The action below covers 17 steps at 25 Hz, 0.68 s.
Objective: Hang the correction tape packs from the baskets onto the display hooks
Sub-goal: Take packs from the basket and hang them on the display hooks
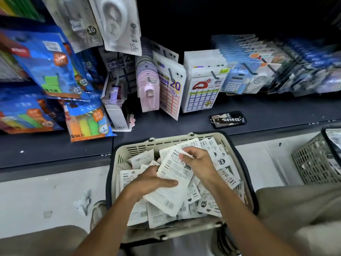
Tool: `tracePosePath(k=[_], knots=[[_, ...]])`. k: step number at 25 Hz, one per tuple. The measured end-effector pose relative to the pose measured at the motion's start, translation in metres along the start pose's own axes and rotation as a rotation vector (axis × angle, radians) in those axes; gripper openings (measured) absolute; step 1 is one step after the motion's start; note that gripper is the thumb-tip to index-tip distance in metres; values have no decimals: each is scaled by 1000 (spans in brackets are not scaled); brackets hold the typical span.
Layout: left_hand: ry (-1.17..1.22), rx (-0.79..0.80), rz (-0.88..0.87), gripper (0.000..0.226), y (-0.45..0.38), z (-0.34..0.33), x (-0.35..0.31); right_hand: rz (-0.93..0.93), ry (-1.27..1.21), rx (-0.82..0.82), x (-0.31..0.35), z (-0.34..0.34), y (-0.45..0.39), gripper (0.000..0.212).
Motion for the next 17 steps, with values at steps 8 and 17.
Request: tracePosePath(k=[8, 17], knots=[[-272, -523, -168, 69, -1, 3, -23, -296, -180, 33, -22, -52, 30, 71], [346, -388, -142, 60, -11, 13, -4, -255, -464, 109, -36, -19, 17, 43]])
Point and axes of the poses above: each hand's wrist, its own y-axis away from the middle knuckle, its own z-axis out of the back of the hand, x = y × z, the point moved 5 cm from there along -y, towards the middle knuckle, and after that the axes turned 8 degrees about -y, right-handed, at the moved point
